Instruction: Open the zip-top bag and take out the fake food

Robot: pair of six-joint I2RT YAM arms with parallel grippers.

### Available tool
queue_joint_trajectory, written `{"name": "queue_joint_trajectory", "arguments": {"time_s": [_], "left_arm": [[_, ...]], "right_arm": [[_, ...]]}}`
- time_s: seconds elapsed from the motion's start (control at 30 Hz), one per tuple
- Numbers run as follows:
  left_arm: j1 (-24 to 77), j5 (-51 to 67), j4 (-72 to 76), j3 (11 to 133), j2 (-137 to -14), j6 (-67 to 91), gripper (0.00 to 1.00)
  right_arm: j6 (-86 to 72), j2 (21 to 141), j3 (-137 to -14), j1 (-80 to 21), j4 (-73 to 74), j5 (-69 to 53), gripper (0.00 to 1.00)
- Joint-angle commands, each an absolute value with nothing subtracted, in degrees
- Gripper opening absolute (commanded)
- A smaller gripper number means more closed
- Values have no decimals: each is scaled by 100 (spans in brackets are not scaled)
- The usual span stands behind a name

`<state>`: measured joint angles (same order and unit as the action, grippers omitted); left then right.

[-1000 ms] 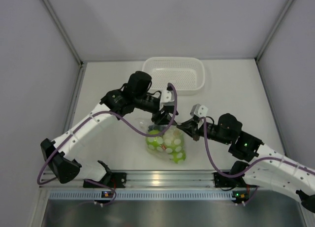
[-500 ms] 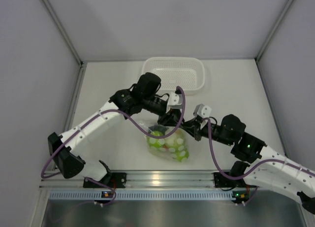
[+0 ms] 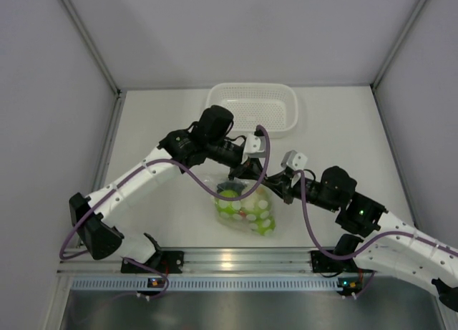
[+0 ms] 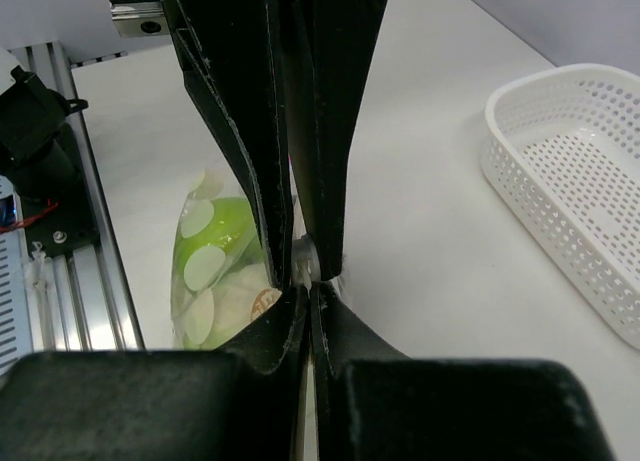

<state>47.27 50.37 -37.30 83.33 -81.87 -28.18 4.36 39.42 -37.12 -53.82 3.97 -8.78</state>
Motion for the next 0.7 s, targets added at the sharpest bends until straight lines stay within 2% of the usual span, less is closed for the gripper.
{"name": "queue_joint_trajectory", "arguments": {"time_s": [0.0,0.2,0.47,0.67], "left_arm": [[4737,5054,-3489,8323,-8042,-2883,0],[4729,4904,-3489,8244,-7981,-2927,0],[4554,4614,-3489,7981,-7910,-2988,0],[4150,4614,-3489,7823,-7928,-2910,0]], "right_arm": [[448,3929,-3771,-5361,53,-932,0],[291,3745,-3683,-5361,-316,-818,0],[62,3270,-3384,-5353,-650,-35,0],[-165,3129,-3480,-5361,-274,1106,0]]}}
